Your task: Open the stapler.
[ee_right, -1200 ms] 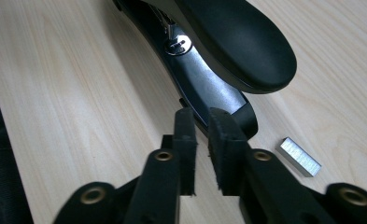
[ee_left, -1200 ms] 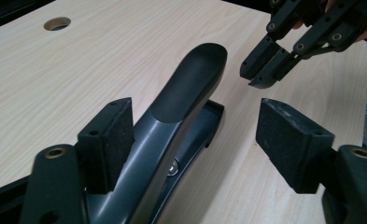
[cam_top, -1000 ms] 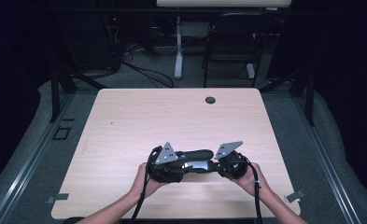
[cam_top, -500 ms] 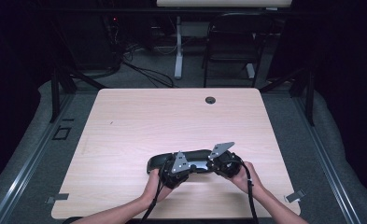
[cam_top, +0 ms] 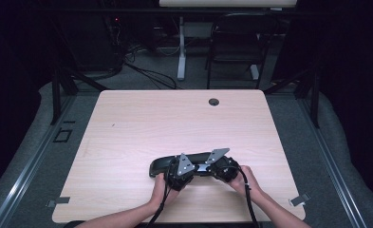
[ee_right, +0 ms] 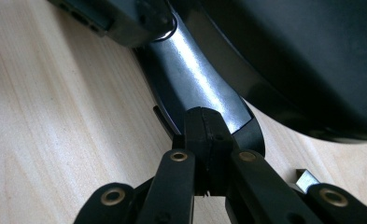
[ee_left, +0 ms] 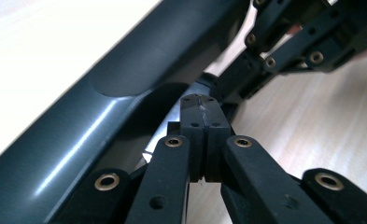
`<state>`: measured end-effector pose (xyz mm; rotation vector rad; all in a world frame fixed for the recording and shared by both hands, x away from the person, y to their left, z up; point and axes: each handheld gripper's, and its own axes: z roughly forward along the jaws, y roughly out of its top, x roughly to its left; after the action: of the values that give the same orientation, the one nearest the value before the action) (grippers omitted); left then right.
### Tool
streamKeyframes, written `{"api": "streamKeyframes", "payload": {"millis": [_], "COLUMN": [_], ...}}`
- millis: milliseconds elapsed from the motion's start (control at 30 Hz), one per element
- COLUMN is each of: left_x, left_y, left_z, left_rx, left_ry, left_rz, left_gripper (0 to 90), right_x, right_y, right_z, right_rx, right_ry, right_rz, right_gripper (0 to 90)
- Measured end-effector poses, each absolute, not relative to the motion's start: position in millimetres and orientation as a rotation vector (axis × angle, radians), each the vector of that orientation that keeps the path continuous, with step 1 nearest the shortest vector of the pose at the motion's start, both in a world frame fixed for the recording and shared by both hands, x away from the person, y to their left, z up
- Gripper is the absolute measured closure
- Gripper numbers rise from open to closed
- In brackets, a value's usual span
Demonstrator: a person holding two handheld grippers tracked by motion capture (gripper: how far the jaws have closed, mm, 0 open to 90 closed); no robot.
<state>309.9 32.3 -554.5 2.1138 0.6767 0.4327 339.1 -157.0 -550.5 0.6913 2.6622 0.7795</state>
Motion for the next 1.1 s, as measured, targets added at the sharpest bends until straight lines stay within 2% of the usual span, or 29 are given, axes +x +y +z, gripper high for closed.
{"api": "streamKeyframes", "payload": {"millis": [200, 1100], "left_x": [308, 312], "left_y": [28, 22], "left_z": [-558, -570], "left_rx": [2.084, 2.011], "left_ry": [0.683, 0.748], "left_rz": [0.467, 0.464], "left_gripper": [90.0, 90.0], "right_x": [339, 341], "right_y": [-158, -164], "right_z": [-552, -555], "right_rx": [0.714, 0.792], "right_ry": [2.638, 2.621], "right_rz": [0.791, 0.886], "right_gripper": [90.0, 90.0]}}
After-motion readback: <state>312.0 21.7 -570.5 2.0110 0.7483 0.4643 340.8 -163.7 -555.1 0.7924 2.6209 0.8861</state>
